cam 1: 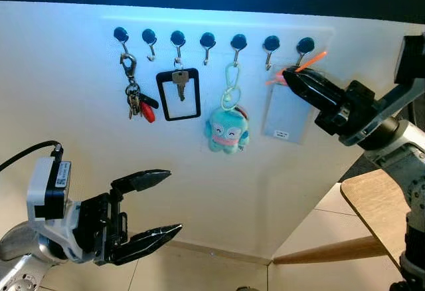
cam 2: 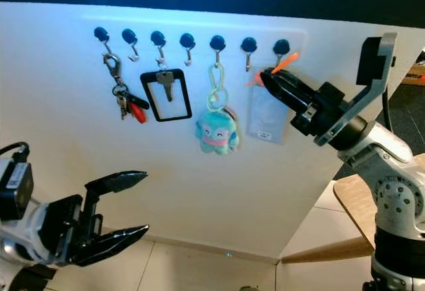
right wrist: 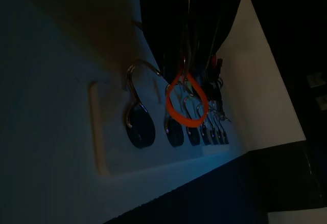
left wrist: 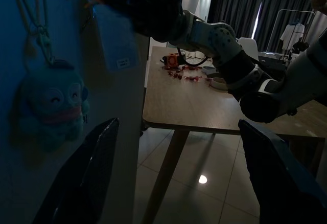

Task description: Hang keys on a hook

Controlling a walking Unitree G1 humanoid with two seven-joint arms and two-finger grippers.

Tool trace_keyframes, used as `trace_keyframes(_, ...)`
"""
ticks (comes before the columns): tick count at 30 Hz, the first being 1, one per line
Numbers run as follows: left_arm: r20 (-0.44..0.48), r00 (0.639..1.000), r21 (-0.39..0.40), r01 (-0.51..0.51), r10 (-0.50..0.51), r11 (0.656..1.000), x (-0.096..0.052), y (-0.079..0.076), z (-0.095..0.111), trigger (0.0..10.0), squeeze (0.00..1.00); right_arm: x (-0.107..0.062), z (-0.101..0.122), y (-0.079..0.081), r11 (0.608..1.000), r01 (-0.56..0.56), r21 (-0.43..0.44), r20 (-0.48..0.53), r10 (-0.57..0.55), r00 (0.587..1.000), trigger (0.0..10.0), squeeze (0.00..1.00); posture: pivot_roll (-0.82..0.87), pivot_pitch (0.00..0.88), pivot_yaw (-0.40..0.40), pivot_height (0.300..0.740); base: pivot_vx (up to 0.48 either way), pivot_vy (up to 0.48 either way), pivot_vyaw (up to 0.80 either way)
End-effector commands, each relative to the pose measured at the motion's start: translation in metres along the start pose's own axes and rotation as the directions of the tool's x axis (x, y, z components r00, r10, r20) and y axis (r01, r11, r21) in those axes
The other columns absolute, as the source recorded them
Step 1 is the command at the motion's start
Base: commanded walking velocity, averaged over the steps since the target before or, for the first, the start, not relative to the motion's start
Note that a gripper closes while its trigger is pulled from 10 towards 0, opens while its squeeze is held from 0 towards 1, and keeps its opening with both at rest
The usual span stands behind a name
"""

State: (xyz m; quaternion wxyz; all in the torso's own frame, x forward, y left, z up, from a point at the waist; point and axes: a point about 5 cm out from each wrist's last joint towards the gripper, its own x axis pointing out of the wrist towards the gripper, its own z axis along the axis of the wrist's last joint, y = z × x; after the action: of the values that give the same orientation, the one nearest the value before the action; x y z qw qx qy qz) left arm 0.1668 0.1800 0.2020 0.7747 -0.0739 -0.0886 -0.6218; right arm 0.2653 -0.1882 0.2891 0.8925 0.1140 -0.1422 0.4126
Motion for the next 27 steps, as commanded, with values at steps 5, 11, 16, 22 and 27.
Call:
trace_keyframes(5, -0.045, 0.999, -0.001, 0.022, -0.022, 1.0, 0.001, 0.0, 0.002, 10.0, 0.0, 0.002, -0.006, -0.002, 0.998, 0.059, 0.004, -0.039, -0.059, 0.998, 10.0, 0.0, -0.12, 0.064, 0.046, 0.74, 0.0, 0.0, 0.0)
trace_keyframes(11, -0.048, 0.998, 0.0, 0.026, -0.026, 1.0, 0.002, 0.0, 0.002, 10.0, 0.0, 0.002, -0.01, -0.005, 0.996, 0.09, 0.009, -0.053, -0.089, 0.995, 10.0, 0.0, -0.12, 0.065, 0.047, 0.74, 0.0, 0.0, 0.0)
trace_keyframes(16, -0.05, 0.998, 0.0, 0.028, -0.028, 1.0, 0.003, 0.0, 0.002, 10.0, 0.0, -0.001, -0.015, -0.008, 0.993, 0.116, 0.017, -0.067, -0.114, 0.991, 10.0, 0.0, -0.12, 0.068, 0.047, 0.74, 0.0, 0.0, 0.0)
trace_keyframes(22, -0.053, 0.998, 0.0, 0.029, -0.029, 1.0, 0.003, 0.0, 0.003, 10.0, 0.0, -0.003, -0.018, -0.009, 0.992, 0.124, 0.032, -0.064, -0.121, 0.991, 10.0, 0.0, -0.12, 0.068, 0.048, 0.74, 0.0, 0.0, 0.0)
trace_keyframes(27, -0.055, 0.998, 0.003, 0.033, -0.032, 0.999, 0.004, 0.001, 0.003, 10.0, 0.0, -0.008, -0.022, -0.009, 0.992, 0.113, 0.062, -0.042, -0.111, 0.993, 10.0, 0.0, -0.12, 0.065, 0.052, 0.74, 0.0, 0.0, 0.0)
